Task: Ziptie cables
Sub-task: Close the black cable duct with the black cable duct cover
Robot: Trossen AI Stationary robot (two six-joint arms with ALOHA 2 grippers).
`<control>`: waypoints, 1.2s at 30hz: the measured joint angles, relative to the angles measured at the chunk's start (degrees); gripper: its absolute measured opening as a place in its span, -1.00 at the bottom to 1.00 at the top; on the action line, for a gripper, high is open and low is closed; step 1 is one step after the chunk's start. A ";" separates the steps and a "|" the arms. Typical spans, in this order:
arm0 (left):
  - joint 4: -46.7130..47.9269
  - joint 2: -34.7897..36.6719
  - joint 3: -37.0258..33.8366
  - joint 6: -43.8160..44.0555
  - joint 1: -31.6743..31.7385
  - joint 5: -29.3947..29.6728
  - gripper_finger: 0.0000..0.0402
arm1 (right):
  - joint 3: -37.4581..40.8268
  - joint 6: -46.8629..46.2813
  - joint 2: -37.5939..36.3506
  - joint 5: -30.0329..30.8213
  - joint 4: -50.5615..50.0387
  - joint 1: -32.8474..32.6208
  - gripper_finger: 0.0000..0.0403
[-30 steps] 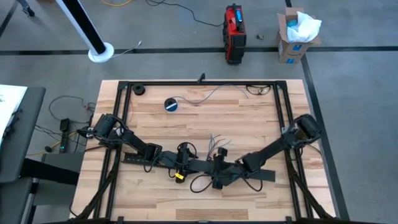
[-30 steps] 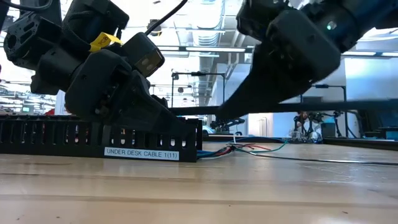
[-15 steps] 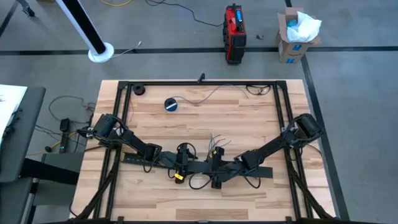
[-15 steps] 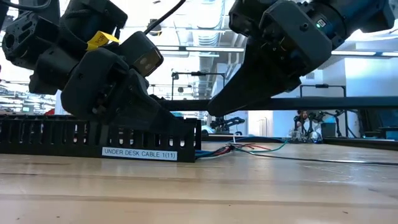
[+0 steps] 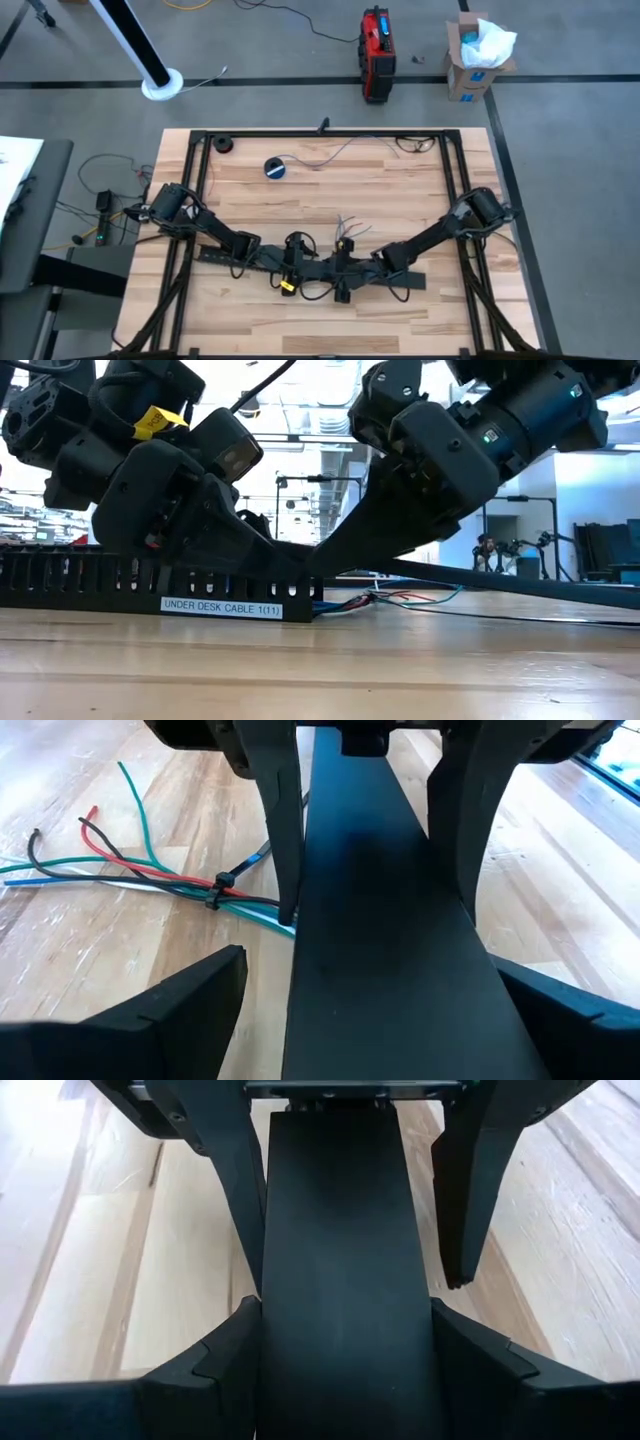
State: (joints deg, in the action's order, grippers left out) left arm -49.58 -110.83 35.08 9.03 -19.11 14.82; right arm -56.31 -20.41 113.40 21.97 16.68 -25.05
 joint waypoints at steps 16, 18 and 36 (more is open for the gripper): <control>0.72 0.00 0.16 1.18 0.11 0.85 0.65 | 0.02 -3.76 -1.84 -3.84 -4.65 1.19 0.09; 0.70 0.00 0.16 1.28 0.11 0.89 0.65 | 0.02 -4.16 -1.84 -4.23 -4.72 1.74 0.17; 0.97 0.04 0.10 1.30 0.50 1.23 0.65 | -2.69 -0.33 -2.01 -5.38 -11.12 2.92 0.55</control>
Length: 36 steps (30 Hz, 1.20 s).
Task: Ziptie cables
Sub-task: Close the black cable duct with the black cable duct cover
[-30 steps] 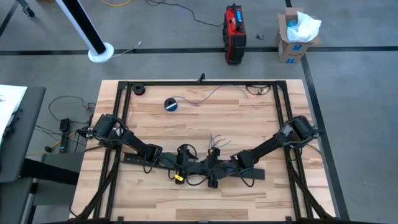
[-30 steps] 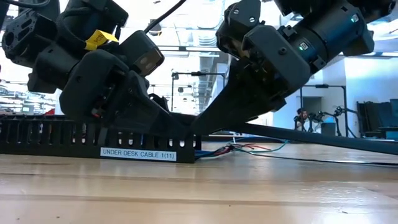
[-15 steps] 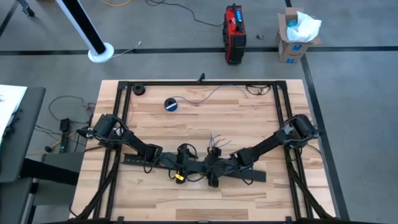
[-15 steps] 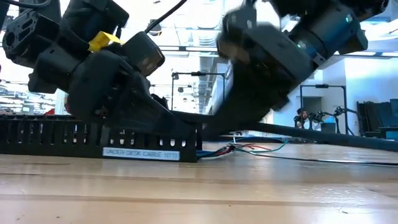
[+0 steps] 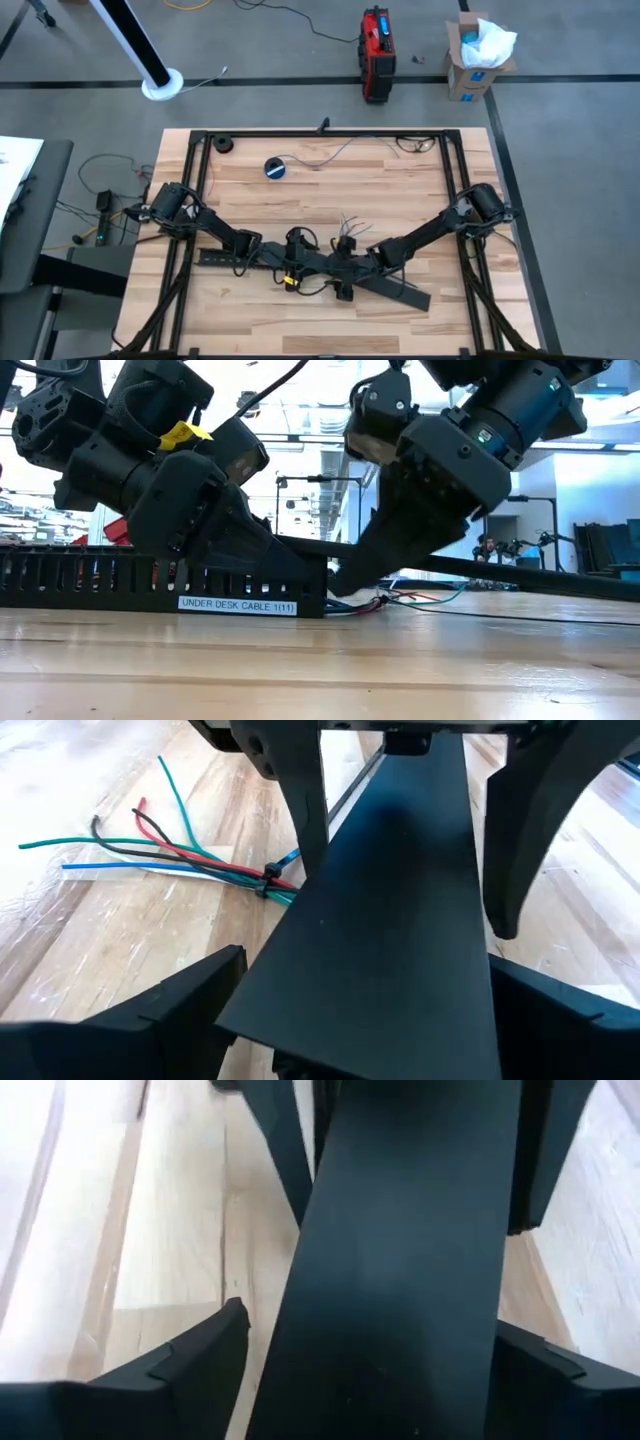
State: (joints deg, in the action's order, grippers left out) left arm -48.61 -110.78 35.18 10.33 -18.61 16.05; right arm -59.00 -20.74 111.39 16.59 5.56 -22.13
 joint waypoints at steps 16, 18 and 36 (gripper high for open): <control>-0.71 -0.04 -0.04 0.35 -0.02 -3.52 0.65 | -0.02 7.76 -0.02 -2.00 -3.08 1.31 0.35; -0.86 -0.04 -0.04 0.40 -0.02 -3.58 0.65 | -0.02 8.46 -0.04 -2.00 -3.06 1.33 0.34; -1.15 -0.04 -0.02 0.47 0.00 -3.34 0.48 | -6.71 13.71 -0.13 -5.30 -10.70 3.23 0.34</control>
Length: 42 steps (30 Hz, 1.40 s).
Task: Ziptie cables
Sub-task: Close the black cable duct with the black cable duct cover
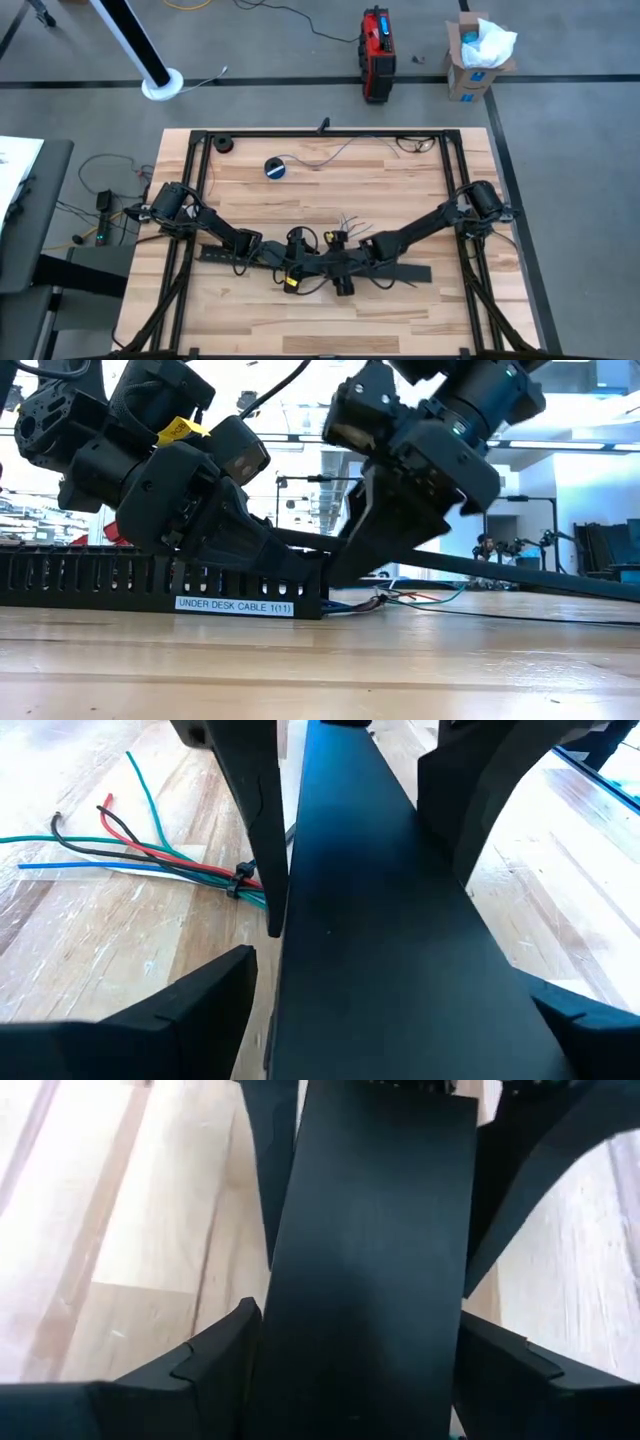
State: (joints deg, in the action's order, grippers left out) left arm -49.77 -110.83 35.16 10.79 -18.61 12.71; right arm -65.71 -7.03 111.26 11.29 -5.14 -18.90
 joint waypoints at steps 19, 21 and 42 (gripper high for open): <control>0.51 -0.07 0.73 1.96 0.03 0.37 0.48 | -1.29 -0.36 -0.02 -7.10 -2.02 1.49 0.34; 0.54 -0.07 0.81 1.66 -0.03 0.20 0.48 | -1.29 0.90 -0.02 -7.67 -2.04 1.79 0.34; 0.60 -0.07 0.85 2.55 -0.04 0.50 0.48 | -2.04 -0.78 -1.39 -8.83 -2.45 2.54 0.34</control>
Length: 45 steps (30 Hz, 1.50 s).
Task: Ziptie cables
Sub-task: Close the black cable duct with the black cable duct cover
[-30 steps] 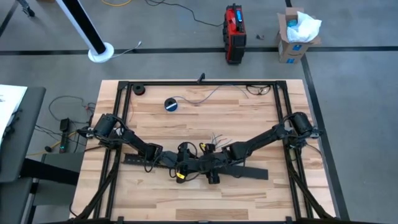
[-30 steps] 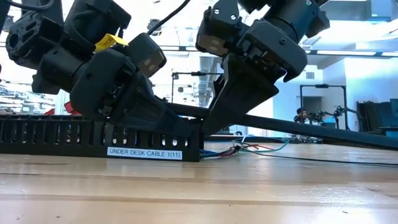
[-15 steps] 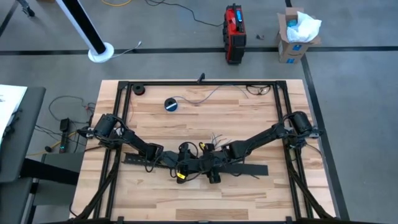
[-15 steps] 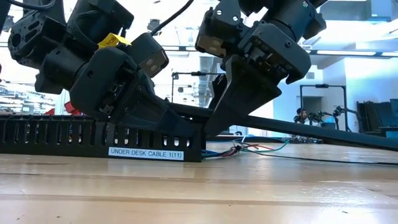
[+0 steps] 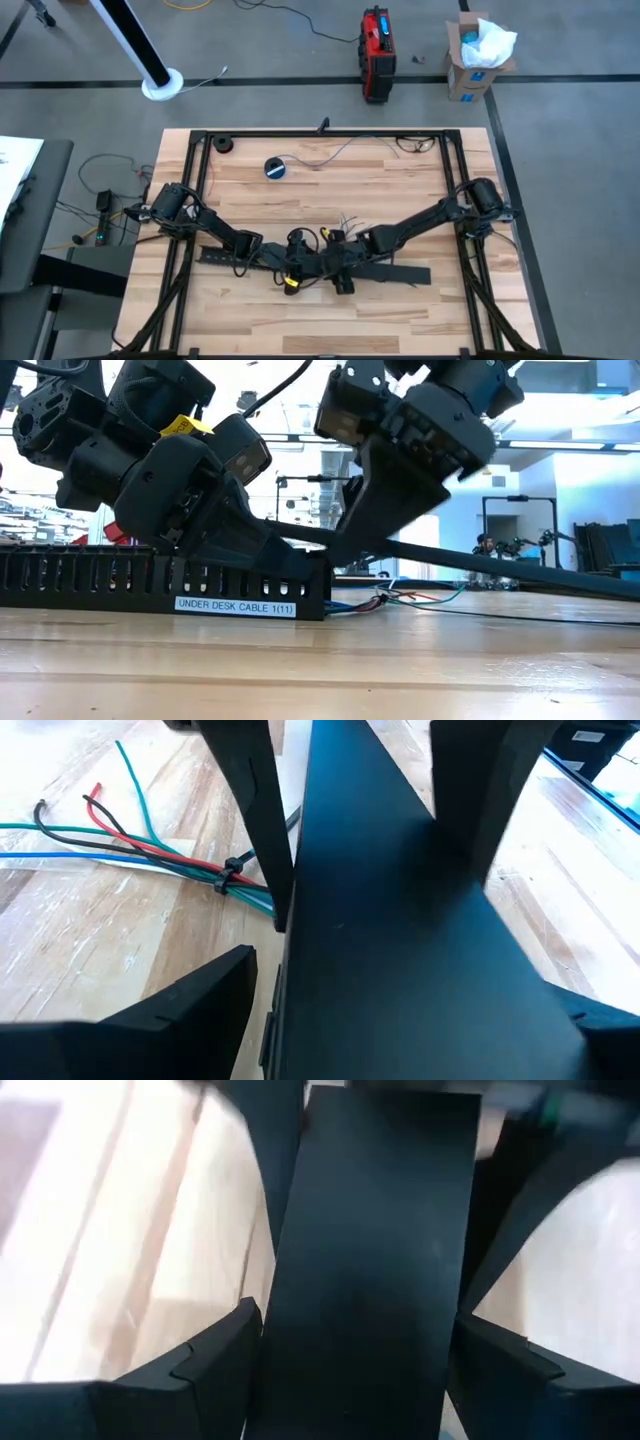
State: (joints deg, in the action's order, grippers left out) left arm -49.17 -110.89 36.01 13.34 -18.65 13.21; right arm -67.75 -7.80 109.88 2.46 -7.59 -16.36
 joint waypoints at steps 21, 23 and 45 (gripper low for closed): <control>0.44 0.07 0.02 1.27 0.02 0.96 0.48 | -1.17 2.54 -0.01 0.50 -1.59 0.83 0.47; 0.44 0.07 0.02 1.33 0.02 0.72 0.48 | -0.71 3.53 -0.01 0.48 -1.18 1.09 0.47; 0.37 0.13 0.02 2.35 0.03 -2.63 0.48 | 0.37 15.45 0.05 -3.88 -0.12 3.28 0.47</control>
State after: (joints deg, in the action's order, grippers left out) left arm -48.80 -110.76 36.03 15.70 -18.62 10.58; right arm -67.37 7.65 109.93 -1.42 -7.71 -13.08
